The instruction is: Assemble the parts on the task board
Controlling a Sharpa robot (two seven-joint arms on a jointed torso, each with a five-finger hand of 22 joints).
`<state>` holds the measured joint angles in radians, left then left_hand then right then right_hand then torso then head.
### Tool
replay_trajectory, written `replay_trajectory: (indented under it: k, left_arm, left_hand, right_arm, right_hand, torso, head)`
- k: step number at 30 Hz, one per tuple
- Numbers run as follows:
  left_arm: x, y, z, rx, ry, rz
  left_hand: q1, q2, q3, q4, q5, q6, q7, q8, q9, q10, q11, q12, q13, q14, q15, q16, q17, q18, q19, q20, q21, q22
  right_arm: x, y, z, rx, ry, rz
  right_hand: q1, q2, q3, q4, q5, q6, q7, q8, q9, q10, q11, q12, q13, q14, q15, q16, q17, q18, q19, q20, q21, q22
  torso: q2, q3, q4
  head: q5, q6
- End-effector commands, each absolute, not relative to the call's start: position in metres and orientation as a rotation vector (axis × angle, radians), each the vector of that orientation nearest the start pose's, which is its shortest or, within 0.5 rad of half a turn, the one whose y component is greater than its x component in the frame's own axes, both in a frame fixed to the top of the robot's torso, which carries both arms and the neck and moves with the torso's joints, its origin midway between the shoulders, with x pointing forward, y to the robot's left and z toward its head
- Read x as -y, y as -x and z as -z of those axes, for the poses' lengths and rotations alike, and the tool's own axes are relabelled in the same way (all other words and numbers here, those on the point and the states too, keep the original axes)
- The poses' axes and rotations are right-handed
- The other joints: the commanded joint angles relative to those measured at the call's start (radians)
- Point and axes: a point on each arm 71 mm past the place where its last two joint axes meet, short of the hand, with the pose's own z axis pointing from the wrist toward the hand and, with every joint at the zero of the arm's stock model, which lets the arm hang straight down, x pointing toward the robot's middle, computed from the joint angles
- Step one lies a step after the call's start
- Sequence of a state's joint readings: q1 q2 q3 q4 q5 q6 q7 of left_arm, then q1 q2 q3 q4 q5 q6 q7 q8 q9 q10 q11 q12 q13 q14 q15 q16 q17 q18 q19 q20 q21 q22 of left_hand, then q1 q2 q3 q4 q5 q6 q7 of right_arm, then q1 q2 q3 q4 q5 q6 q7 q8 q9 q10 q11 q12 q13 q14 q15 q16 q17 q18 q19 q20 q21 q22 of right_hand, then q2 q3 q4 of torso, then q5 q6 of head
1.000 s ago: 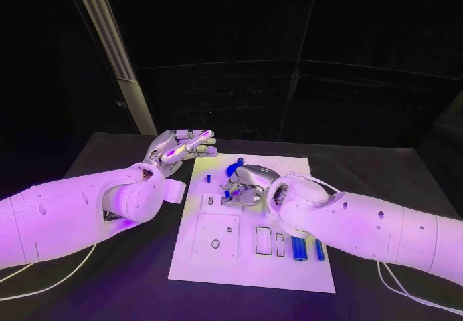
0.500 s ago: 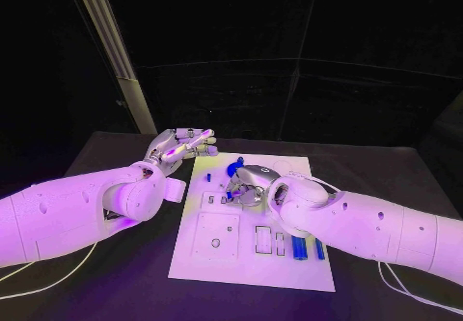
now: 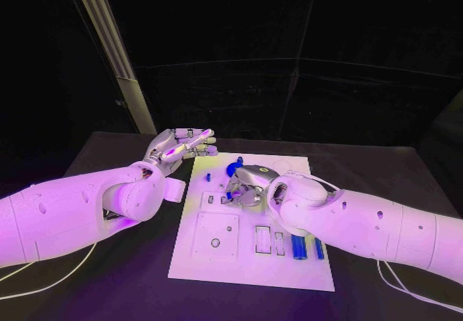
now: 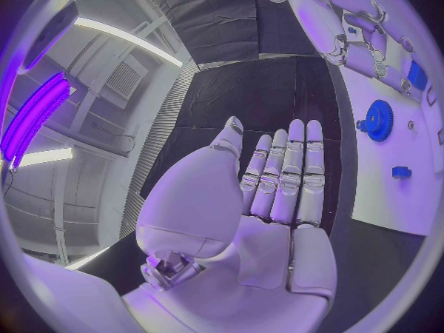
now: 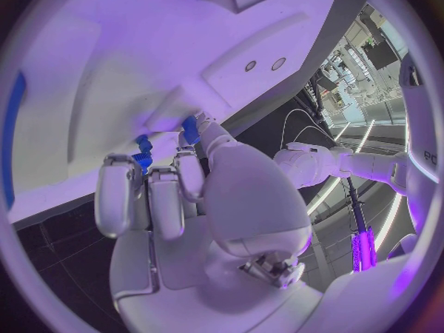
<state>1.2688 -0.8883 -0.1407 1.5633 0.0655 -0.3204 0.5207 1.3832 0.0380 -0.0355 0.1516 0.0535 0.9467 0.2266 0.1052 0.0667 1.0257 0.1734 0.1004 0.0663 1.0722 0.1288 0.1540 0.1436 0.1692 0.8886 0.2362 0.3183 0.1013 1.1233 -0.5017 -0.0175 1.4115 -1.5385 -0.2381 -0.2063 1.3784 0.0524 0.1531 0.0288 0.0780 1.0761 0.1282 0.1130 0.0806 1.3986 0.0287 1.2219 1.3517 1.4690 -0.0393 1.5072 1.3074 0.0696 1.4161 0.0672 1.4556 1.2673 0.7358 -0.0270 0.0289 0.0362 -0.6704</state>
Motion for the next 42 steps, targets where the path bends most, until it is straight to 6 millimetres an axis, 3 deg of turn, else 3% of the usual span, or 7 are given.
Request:
replay_trajectory:
  k: [1, 20, 26, 37, 42]
  left_arm:
    - [-0.2226, -0.4819, 0.1705, -1.331, 1.081, 1.593]
    - [-0.2232, -0.4815, 0.1705, -1.33, 1.081, 1.59]
    - [-0.2232, -0.4816, 0.1705, -1.33, 1.081, 1.59]
    - [-0.2233, -0.4816, 0.1706, -1.331, 1.082, 1.589]
    - [-0.2234, -0.4817, 0.1706, -1.331, 1.082, 1.589]
  left_hand:
    - [0.011, 0.002, -0.001, -0.005, -0.001, 0.008, -0.001, -0.006, 0.0, 0.008, 0.001, -0.002, 0.0, 0.002, 0.004, -0.006, 0.001, 0.014, 0.001, 0.007, -0.004, -0.001]
    - [0.011, 0.002, -0.001, -0.005, -0.001, 0.008, -0.001, -0.006, 0.0, 0.008, 0.001, -0.002, 0.0, 0.002, 0.004, -0.006, 0.001, 0.014, 0.001, 0.007, -0.004, -0.001]
    - [0.011, 0.002, -0.001, -0.005, -0.001, 0.008, -0.001, -0.006, 0.0, 0.008, 0.001, -0.002, 0.0, 0.002, 0.004, -0.006, 0.001, 0.014, 0.001, 0.007, -0.004, -0.001]
    - [0.011, 0.002, -0.001, -0.005, -0.001, 0.008, -0.001, -0.006, 0.0, 0.008, 0.001, -0.002, 0.0, 0.002, 0.004, -0.006, 0.001, 0.014, 0.001, 0.007, -0.004, -0.001]
    - [0.011, 0.002, -0.001, -0.005, -0.001, 0.008, -0.001, -0.006, 0.0, 0.008, 0.001, -0.002, 0.0, 0.002, 0.004, -0.006, 0.001, 0.014, 0.001, 0.007, -0.004, -0.001]
  right_arm:
    - [0.0582, -0.4723, 0.2243, -1.789, 0.317, -0.719]
    - [0.0591, -0.4691, 0.2241, -1.78, 0.337, -0.684]
    - [0.0593, -0.4693, 0.2229, -1.766, 0.325, -0.683]
    - [0.0597, -0.4697, 0.219, -1.721, 0.287, -0.688]
    - [0.0598, -0.4689, 0.215, -1.669, 0.256, -0.707]
  right_hand:
    - [-0.013, -0.009, 0.004, -0.002, -0.006, 0.011, -0.011, -0.012, -0.003, -0.012, 0.002, -0.009, -0.071, 0.071, -0.001, -0.004, 0.117, -0.007, -0.005, 0.001, -0.007, -0.002]
    - [-0.047, -0.046, -0.002, 0.004, -0.014, -0.018, 0.004, -0.038, -0.011, -0.023, 0.016, -0.027, -0.086, 0.072, 0.011, -0.001, 0.124, -0.007, -0.006, 0.011, -0.01, -0.004]
    - [-0.075, -0.075, -0.021, 0.017, 0.022, -0.04, 0.011, -0.048, -0.014, -0.056, 0.022, -0.084, -0.132, 0.071, 0.017, -0.004, 0.12, -0.006, -0.01, 0.018, -0.014, -0.011]
    - [-0.127, -0.105, -0.075, 0.061, 0.031, -0.085, 0.017, -0.05, -0.016, -0.07, 0.029, -0.106, -0.157, 0.07, 0.023, -0.009, 0.114, -0.004, -0.014, 0.024, -0.02, -0.021]
    - [-0.157, -0.118, -0.135, 0.11, 0.075, -0.125, 0.027, -0.048, -0.015, -0.077, 0.039, -0.109, -0.165, 0.068, 0.03, -0.012, 0.109, -0.002, -0.017, 0.031, -0.024, -0.028]
  torso:
    - [0.0, 0.0, 0.0005]
    - [0.0, -0.0001, 0.001]
    - [0.0, 0.0, 0.0015]
    - [0.0, 0.0003, 0.0008]
    - [0.0, 0.0001, 0.0013]
  head:
    - [-0.001, -0.001]
    - [-0.002, -0.001]
    - [-0.002, -0.001]
    - [-0.003, -0.002]
    - [-0.005, -0.002]
